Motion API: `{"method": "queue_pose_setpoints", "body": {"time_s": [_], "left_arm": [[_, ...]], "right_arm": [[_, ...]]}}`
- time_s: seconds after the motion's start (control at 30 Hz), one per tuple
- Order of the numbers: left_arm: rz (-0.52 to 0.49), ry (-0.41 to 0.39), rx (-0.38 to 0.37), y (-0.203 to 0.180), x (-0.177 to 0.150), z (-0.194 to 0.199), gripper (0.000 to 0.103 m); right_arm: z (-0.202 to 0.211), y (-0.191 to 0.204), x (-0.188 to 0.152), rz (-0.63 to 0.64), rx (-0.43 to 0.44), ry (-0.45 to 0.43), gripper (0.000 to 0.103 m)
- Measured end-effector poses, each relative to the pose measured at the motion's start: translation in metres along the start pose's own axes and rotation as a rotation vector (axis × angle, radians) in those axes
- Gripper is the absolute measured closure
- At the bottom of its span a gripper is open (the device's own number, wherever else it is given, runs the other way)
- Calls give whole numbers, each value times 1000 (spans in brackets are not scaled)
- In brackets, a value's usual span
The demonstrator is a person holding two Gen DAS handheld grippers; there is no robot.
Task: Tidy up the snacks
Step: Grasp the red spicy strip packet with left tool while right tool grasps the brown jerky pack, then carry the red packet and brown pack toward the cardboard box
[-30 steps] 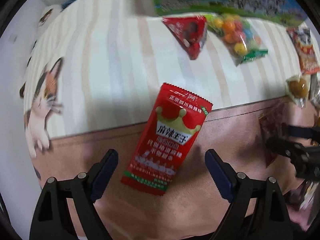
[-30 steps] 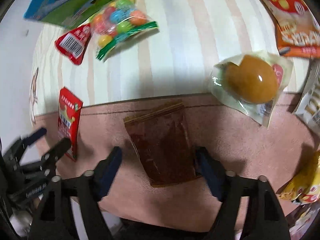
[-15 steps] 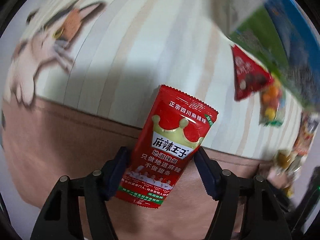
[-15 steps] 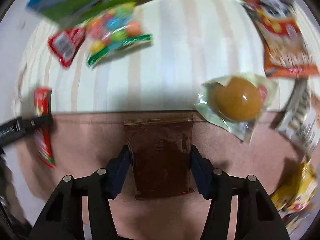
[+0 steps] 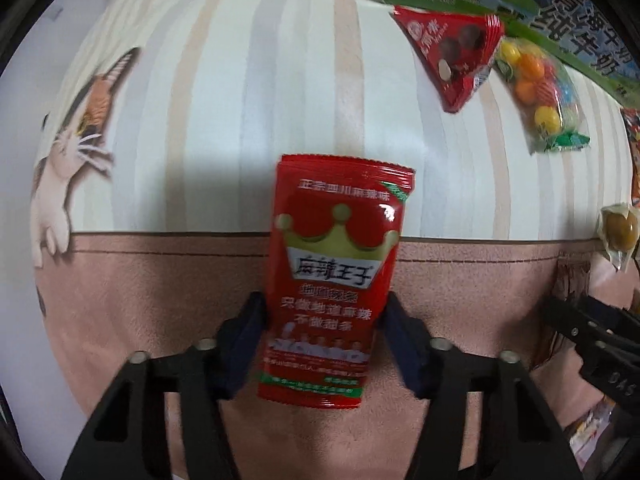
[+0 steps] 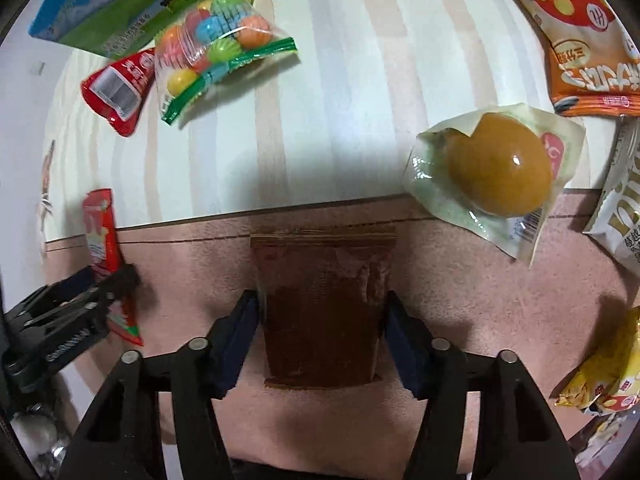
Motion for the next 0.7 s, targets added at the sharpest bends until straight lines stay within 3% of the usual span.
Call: {"method": "queue_pose_setpoints", "body": {"time_s": [0.17,0.23,0.33,0.7], "left_arm": [[33,-31,28,-16,-23,30,54],[46,-40,21,-18,-30,41,55],[53,-66,9,-31,-51,60,55],[48,-177,-147,-63,-57,163,55]], "right_arm": [[11,13,-24,63,-24,-58,44],[13,38,-40,75,-25,-77,44],[25,44,-52,84,-5,-98,44],[102,25,-58,63,100,-177,44]]}}
Point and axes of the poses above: each gripper's, at about its wrist camera, not at the fingertips, and z roughly against the way its jaws point, y to its left, x to its top, the point moved 1 cm from there along -z, roughly the way its jaws point, and after that the axes turned 11 degrees about -y, right-handed, at the moved point
